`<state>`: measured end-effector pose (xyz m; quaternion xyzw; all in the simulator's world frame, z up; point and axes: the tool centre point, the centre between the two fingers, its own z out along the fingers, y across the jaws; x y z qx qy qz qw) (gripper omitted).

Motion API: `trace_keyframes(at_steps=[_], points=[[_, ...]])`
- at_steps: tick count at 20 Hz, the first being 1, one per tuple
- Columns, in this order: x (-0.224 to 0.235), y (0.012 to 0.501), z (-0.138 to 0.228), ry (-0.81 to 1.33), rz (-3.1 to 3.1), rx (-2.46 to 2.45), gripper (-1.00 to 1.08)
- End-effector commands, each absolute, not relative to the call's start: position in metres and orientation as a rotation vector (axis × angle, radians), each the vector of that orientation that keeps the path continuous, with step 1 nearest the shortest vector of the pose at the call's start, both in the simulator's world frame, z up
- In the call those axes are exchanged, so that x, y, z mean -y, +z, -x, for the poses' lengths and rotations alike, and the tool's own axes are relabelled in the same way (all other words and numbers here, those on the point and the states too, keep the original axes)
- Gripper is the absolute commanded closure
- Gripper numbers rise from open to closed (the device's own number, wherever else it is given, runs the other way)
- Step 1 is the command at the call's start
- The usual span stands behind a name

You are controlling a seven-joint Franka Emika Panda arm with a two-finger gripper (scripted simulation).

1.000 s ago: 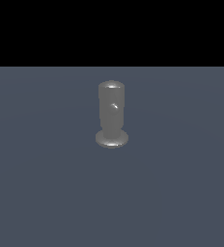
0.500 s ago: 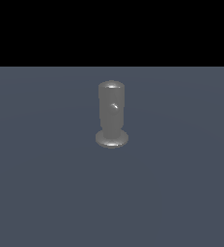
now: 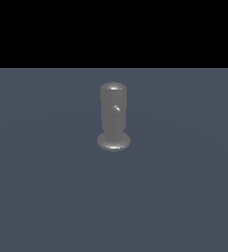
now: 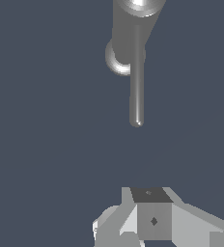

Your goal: Turn on the faucet by rotating a designated handle.

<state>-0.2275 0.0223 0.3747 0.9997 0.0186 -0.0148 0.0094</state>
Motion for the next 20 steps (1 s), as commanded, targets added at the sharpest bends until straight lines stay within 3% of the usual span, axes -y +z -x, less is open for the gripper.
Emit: trace_keyframes(at_steps=[1,20], points=[[-0.025,0.355,0.222,-0.040,-3.125,-0.053,1.08],[-0.045,0.237,0.180,-0.005,-3.140,-0.029,1.08]])
